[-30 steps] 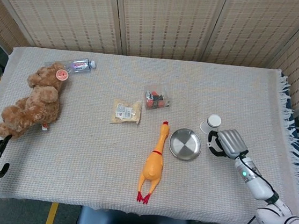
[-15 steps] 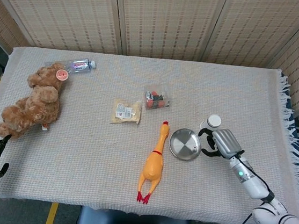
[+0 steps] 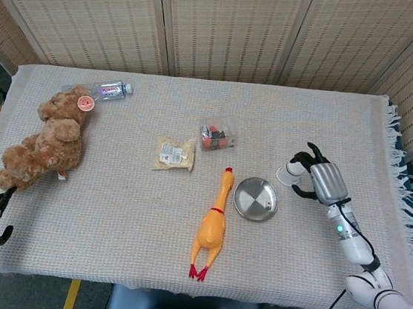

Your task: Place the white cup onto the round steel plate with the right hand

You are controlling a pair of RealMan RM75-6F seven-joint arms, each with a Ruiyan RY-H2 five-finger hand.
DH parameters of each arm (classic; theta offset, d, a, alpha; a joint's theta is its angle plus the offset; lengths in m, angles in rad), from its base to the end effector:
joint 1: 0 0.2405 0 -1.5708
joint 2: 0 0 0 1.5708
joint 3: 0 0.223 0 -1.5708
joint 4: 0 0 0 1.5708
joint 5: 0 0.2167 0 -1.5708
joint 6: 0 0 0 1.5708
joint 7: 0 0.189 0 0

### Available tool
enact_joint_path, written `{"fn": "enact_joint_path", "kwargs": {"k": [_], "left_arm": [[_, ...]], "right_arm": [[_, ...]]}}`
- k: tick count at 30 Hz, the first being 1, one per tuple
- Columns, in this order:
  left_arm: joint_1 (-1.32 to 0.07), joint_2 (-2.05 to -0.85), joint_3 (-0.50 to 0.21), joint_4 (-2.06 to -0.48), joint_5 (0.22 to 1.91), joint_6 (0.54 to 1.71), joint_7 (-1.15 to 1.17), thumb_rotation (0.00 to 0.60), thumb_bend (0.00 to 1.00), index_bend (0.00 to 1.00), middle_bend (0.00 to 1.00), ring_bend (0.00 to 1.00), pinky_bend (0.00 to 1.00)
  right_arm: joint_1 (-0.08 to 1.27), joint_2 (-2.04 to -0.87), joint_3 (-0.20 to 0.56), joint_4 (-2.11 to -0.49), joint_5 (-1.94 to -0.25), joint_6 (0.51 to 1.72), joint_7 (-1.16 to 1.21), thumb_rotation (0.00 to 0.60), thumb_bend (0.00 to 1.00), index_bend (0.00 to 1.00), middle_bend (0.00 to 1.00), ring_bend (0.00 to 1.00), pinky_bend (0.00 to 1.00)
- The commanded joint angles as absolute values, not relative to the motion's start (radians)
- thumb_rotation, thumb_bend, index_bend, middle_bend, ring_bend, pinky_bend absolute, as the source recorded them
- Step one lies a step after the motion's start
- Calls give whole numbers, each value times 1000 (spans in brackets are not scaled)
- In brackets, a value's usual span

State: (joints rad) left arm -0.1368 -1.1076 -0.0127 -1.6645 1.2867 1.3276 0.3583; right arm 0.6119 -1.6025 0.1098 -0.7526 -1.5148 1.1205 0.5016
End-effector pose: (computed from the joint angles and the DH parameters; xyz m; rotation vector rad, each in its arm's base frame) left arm -0.3135 0.2243 0.1162 -1.4728 -0.8699 -0.4876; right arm -0.2523 -0.4098 0.0488 1.6357 -0.9315 1.1015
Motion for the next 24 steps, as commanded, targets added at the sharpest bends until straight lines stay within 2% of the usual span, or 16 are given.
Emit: {"fn": "enact_joint_path", "kwargs": {"k": [1,12,17,21,24], "left_arm": [[-137,-1107,-13,-1665,1286,1327,358,600,372,7,191,258,418],[-139,-1106,-12,-1666,1283,1323,359,600,372,9,192,262,419],[-139,-1104,-11,-1667,1280,1319,359,600,371,10,193,266,419],[-140,-1104,-11,-1667,1279,1319,359,600,372,10,192,266,419],[-140,-1104,-11,-1668,1279,1318,359,600,373,10,193,266,419]], "right_arm": [[620,-1629,113,-706,-1501,1099,516,600,121,306,190,0,231],[652,-1687,99,-599,-1478,979,519,600,121,306,177,0,226],[658,-1713,95,-553,-1476,963,526,600,120,316,178,13,260],[659,-1731,93,-518,-1476,961,541,600,121,346,209,75,357],[659,-1738,91,-503,-1478,966,557,600,121,350,209,80,374]]}}
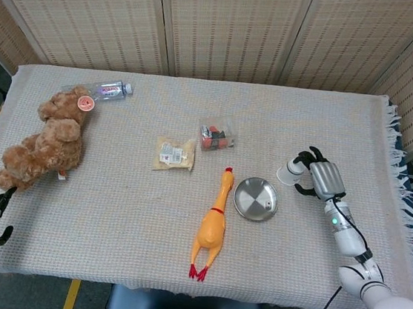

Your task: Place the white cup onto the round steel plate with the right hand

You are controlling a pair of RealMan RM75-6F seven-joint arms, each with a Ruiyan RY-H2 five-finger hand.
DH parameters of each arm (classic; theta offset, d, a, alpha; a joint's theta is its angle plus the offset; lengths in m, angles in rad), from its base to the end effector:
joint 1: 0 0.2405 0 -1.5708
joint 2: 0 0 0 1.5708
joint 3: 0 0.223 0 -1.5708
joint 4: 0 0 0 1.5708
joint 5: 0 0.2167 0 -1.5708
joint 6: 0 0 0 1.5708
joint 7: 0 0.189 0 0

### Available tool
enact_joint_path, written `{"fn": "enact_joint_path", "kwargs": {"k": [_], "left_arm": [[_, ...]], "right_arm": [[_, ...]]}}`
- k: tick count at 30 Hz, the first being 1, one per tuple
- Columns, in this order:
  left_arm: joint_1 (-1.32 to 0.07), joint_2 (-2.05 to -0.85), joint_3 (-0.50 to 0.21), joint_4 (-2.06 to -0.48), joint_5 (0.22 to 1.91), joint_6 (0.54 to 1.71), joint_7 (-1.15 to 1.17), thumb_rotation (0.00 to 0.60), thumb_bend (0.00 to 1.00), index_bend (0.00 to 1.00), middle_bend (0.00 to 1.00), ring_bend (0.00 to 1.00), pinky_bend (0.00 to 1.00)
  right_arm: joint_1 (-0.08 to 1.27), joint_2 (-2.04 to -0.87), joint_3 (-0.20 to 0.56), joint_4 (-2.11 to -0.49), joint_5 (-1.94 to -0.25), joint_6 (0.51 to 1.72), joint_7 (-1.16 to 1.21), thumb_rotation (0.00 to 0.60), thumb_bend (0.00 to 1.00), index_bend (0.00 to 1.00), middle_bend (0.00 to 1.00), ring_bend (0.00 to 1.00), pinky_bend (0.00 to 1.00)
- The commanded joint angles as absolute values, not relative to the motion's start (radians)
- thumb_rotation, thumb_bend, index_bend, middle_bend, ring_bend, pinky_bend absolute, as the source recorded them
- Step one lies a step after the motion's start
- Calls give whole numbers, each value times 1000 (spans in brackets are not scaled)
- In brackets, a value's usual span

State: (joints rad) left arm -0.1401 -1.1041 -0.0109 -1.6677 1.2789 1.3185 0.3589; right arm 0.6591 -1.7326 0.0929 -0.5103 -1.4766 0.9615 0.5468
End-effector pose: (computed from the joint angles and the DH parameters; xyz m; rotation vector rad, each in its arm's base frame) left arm -0.3145 0.2243 0.1155 -1.4755 -0.8786 -0.4796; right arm -0.2816 -0.4297 0.0285 1.6148 -0.9924 0.9314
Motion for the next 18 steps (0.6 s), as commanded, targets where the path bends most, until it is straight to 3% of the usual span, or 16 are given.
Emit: {"fn": "enact_joint_path", "kwargs": {"k": [1,11,18], "left_arm": [[-141,-1105,-11,-1667,1278,1317,360,600,373,10,193,266,419],[-142,-1105,-10,-1668,1275,1316,362,600,370,11,193,266,419],[-142,-1104,-10,-1669,1273,1316,362,600,370,10,193,267,420]], "right_arm": [[658,-1739,91,-500,-1480,974,566,600,121,350,209,80,376],[656,-1745,93,-492,-1501,1066,618,600,121,340,196,80,429],[673,-1769,84,-448,-1502,1023,645,600,121,292,88,22,435]]}}
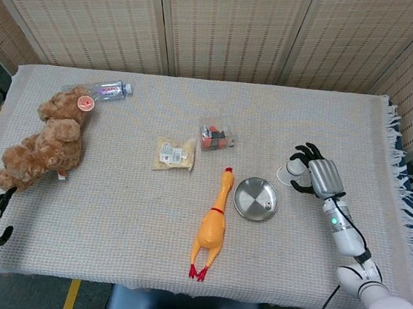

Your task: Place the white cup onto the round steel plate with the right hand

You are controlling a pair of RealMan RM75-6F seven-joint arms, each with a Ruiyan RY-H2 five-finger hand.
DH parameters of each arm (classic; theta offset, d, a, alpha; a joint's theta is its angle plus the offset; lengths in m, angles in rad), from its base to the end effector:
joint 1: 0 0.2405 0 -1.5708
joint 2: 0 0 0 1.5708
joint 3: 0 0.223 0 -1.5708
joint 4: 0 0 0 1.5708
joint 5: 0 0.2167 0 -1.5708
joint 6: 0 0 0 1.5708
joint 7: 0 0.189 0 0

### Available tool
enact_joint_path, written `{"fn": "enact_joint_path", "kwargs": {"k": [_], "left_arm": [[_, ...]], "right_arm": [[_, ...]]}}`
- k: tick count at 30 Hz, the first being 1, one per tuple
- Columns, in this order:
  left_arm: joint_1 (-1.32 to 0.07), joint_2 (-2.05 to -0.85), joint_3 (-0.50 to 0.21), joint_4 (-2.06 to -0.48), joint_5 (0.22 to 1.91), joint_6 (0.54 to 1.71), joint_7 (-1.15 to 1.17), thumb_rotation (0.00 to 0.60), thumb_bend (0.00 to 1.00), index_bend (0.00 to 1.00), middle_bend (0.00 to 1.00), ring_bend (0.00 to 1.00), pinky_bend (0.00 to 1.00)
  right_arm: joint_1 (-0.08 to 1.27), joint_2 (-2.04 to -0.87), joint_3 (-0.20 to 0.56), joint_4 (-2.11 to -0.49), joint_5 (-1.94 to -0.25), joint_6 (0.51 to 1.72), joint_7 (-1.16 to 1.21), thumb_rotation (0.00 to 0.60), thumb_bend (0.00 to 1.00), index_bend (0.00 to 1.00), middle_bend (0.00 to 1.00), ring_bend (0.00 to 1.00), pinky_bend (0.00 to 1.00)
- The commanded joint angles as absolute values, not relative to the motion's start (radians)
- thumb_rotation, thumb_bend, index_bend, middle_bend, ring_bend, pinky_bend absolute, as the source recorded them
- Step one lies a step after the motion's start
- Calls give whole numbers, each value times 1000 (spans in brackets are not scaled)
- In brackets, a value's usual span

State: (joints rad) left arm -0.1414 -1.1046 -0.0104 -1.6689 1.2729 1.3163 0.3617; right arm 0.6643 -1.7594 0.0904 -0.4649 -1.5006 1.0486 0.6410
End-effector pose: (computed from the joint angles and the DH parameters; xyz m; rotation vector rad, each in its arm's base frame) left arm -0.3151 0.2243 0.1151 -1.4742 -0.8821 -0.4753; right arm -0.2671 -0.4306 0.0338 1.6008 -0.9827 1.0613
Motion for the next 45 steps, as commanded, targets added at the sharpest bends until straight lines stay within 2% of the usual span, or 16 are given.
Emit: {"fn": "enact_joint_path", "kwargs": {"k": [1,4,9,14,16,19,23,29,34,40,45], "left_arm": [[-142,-1104,-10,-1670,1273,1315,362,600,371,10,193,267,420],[-142,-1104,-10,-1670,1274,1316,362,600,369,10,193,266,420],[-142,-1103,-10,-1670,1272,1316,360,600,369,10,193,267,420],[-142,-1102,-10,-1671,1273,1317,358,600,370,11,193,267,420],[-142,-1102,-9,-1671,1274,1316,358,600,369,10,193,267,421],[-142,-1102,-10,-1671,1274,1316,358,600,369,10,193,266,420],[-142,-1102,-9,-1671,1274,1316,358,600,370,11,193,267,420],[-144,-1102,-8,-1672,1272,1312,361,600,371,11,193,267,421],[-144,-1102,-8,-1673,1272,1313,362,600,372,12,194,267,421],[-146,-1100,-8,-1675,1264,1306,362,600,370,13,193,268,422],[-147,-1098,-8,-1677,1261,1302,362,600,372,13,194,268,422]], "right_arm": [[677,-1772,82,-441,-1502,1007,645,600,121,273,57,9,436],[686,-1787,82,-424,-1499,986,654,600,120,249,10,0,436],[695,-1807,81,-396,-1496,965,666,600,120,249,19,1,438],[695,-1827,85,-366,-1489,964,662,600,121,300,172,89,523],[692,-1839,97,-353,-1478,980,658,600,121,349,306,208,623],[687,-1857,117,-335,-1463,1019,662,600,120,467,433,376,749],[682,-1869,131,-327,-1456,1074,678,600,121,560,533,477,809],[669,-1849,117,-390,-1487,1173,706,600,120,594,551,503,829],[661,-1789,84,-537,-1529,1217,763,600,121,594,551,503,829],[665,-1670,42,-766,-1561,1161,764,600,121,594,551,503,830],[674,-1606,40,-888,-1545,1098,700,600,121,594,551,503,829]]}}
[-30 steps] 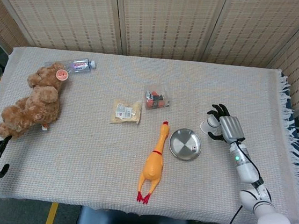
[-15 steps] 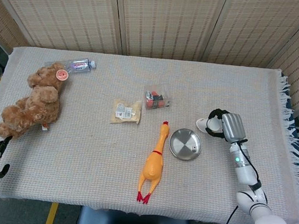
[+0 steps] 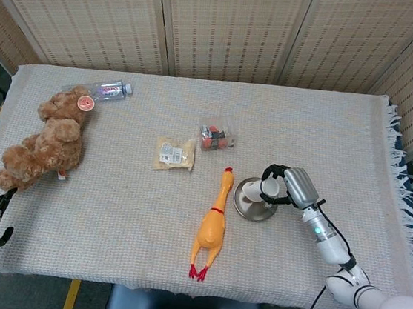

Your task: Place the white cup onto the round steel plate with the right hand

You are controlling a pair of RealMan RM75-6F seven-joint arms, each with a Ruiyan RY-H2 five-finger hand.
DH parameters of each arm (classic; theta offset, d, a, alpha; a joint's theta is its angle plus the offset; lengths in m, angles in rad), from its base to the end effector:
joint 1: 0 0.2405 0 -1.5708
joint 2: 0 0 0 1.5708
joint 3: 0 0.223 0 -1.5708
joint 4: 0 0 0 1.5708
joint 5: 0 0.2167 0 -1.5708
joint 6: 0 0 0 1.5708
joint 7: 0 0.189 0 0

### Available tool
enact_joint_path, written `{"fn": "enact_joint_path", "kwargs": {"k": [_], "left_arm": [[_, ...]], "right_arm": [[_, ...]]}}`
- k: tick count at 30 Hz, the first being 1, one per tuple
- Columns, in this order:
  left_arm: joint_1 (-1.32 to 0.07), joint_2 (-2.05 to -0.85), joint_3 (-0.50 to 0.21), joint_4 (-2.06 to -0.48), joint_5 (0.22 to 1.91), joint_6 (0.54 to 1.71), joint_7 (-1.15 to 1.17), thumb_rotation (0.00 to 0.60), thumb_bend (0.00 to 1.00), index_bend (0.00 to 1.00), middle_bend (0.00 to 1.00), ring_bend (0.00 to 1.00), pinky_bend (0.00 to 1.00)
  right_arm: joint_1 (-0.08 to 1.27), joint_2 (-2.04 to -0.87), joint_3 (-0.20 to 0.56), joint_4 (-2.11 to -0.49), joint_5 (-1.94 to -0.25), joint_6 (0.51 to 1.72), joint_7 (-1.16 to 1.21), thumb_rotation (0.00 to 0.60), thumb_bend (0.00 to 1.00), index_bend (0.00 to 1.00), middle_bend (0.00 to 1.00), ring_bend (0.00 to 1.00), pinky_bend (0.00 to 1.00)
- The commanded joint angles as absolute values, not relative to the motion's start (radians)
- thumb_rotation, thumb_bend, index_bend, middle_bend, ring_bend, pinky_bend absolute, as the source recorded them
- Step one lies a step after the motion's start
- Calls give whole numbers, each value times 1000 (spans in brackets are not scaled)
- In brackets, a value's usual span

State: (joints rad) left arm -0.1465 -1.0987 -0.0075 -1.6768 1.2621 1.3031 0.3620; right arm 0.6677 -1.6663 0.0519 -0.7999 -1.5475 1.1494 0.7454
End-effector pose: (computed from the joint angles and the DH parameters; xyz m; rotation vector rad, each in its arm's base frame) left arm -0.3158 0.2242 0.1139 -1.4786 -0.8969 -0.4663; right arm -0.2085 -0.3974 0.0015 1.6888 -1.2036 1.3363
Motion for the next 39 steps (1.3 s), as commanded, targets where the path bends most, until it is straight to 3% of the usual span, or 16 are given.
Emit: {"fn": "enact_joint_path", "kwargs": {"k": [1,14,32,39], "left_arm": [[-147,-1098,-7,-1677,1261,1302,362,600,371,13,194,268,422],[-149,-1096,-6,-1683,1252,1296,367,600,371,13,195,269,423],[-149,-1095,-3,-1687,1257,1300,370,600,371,14,196,270,424],[-151,-1095,-3,-1690,1251,1295,376,600,370,13,197,271,425]], "right_arm": [[674,-1599,43,-904,-1539,1089,686,600,121,594,551,503,829],[679,-1559,65,-984,-1501,1030,608,600,120,594,551,503,829],[660,-1527,83,-1035,-1504,1080,533,600,121,594,551,503,830],[658,-1412,74,-1212,-1448,980,395,600,121,594,551,503,830]]}}
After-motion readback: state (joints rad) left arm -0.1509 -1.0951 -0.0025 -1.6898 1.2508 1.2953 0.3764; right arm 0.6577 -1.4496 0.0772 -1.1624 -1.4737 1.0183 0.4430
